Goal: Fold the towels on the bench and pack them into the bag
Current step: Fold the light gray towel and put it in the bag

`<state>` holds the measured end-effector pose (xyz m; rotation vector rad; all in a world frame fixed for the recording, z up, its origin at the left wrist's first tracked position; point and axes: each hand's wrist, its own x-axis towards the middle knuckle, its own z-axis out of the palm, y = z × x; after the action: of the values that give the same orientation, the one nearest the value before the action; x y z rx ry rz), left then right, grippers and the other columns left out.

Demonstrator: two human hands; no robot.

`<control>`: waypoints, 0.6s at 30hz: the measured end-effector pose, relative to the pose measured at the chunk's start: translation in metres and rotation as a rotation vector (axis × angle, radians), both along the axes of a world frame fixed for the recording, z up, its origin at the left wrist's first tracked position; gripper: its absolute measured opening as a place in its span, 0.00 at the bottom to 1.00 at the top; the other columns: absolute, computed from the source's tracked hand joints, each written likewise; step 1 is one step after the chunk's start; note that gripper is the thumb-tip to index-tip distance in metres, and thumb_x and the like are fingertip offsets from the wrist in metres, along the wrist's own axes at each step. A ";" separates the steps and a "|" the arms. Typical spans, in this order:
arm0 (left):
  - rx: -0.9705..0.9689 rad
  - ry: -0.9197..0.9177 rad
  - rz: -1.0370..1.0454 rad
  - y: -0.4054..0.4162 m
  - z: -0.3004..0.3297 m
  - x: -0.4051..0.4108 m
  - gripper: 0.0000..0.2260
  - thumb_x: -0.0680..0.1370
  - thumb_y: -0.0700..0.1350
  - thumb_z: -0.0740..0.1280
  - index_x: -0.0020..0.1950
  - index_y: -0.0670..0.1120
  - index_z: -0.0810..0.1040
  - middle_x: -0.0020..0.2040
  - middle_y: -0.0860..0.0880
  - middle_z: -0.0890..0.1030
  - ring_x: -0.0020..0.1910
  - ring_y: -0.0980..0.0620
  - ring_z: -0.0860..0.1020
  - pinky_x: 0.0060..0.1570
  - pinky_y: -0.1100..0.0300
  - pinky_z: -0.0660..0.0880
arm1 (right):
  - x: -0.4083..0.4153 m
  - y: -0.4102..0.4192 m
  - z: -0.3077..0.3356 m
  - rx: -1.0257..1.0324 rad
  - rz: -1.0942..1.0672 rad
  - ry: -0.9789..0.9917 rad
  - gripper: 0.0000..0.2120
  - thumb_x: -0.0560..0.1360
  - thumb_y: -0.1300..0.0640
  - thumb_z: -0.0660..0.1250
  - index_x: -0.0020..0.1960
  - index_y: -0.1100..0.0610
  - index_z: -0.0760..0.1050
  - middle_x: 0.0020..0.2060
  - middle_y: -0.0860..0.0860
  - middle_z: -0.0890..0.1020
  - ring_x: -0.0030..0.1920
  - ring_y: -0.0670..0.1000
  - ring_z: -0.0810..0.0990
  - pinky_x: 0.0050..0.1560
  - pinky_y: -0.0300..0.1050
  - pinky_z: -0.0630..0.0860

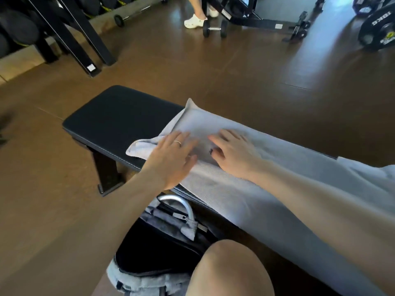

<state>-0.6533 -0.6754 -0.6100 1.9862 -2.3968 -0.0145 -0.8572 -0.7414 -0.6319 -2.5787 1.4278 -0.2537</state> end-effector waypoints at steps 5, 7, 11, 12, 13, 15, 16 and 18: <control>0.232 0.059 0.190 -0.005 -0.012 0.014 0.27 0.82 0.65 0.44 0.81 0.65 0.46 0.83 0.54 0.45 0.82 0.51 0.42 0.80 0.50 0.43 | -0.007 0.004 -0.009 -0.007 0.054 0.096 0.24 0.84 0.44 0.48 0.79 0.44 0.56 0.80 0.55 0.54 0.80 0.55 0.51 0.78 0.54 0.51; 0.252 0.083 0.274 -0.005 -0.011 0.031 0.26 0.82 0.65 0.43 0.81 0.66 0.46 0.83 0.54 0.44 0.82 0.49 0.41 0.80 0.49 0.43 | -0.003 -0.001 -0.007 0.020 0.054 0.115 0.24 0.84 0.43 0.47 0.79 0.44 0.53 0.80 0.54 0.52 0.80 0.55 0.48 0.79 0.55 0.48; 0.293 0.003 0.371 -0.002 -0.009 0.067 0.25 0.83 0.64 0.42 0.80 0.66 0.43 0.83 0.53 0.41 0.82 0.51 0.40 0.80 0.48 0.43 | 0.021 -0.011 -0.002 0.093 0.069 0.117 0.26 0.83 0.42 0.46 0.80 0.42 0.51 0.81 0.54 0.48 0.81 0.54 0.43 0.79 0.54 0.43; 0.297 0.009 0.392 -0.001 -0.008 0.073 0.24 0.83 0.63 0.41 0.80 0.66 0.43 0.83 0.52 0.41 0.82 0.51 0.40 0.80 0.48 0.43 | 0.028 -0.013 -0.002 0.107 0.074 0.116 0.26 0.83 0.41 0.46 0.80 0.42 0.50 0.81 0.54 0.47 0.81 0.54 0.43 0.79 0.54 0.42; 0.301 0.012 0.406 -0.001 -0.006 0.078 0.24 0.83 0.62 0.41 0.80 0.66 0.43 0.83 0.52 0.42 0.82 0.51 0.40 0.80 0.49 0.43 | 0.035 -0.015 -0.002 0.115 0.078 0.115 0.27 0.83 0.41 0.46 0.80 0.42 0.50 0.82 0.54 0.47 0.81 0.54 0.42 0.79 0.54 0.42; 0.320 -0.002 0.436 -0.001 -0.001 0.085 0.24 0.84 0.60 0.41 0.81 0.66 0.44 0.83 0.51 0.43 0.82 0.49 0.42 0.80 0.49 0.42 | 0.045 -0.018 -0.002 0.131 0.087 0.117 0.27 0.82 0.40 0.46 0.81 0.41 0.50 0.82 0.53 0.46 0.81 0.53 0.41 0.79 0.54 0.41; 0.333 -0.015 0.462 -0.001 0.001 0.088 0.24 0.84 0.59 0.42 0.81 0.65 0.45 0.84 0.49 0.43 0.82 0.47 0.42 0.80 0.48 0.42 | 0.049 -0.019 -0.001 0.139 0.084 0.114 0.27 0.82 0.39 0.46 0.81 0.41 0.50 0.82 0.53 0.46 0.81 0.53 0.41 0.79 0.54 0.41; 0.307 -0.077 0.493 -0.001 0.009 0.090 0.24 0.85 0.57 0.43 0.82 0.63 0.47 0.84 0.46 0.46 0.82 0.44 0.44 0.80 0.46 0.42 | 0.051 -0.019 0.000 0.128 0.067 0.093 0.27 0.82 0.39 0.47 0.80 0.42 0.51 0.82 0.53 0.47 0.81 0.53 0.43 0.79 0.53 0.42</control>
<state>-0.5629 -0.6764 -0.6009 2.7091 -1.9689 -0.3156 -0.8062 -0.7601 -0.6320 -2.5580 1.3365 -0.0317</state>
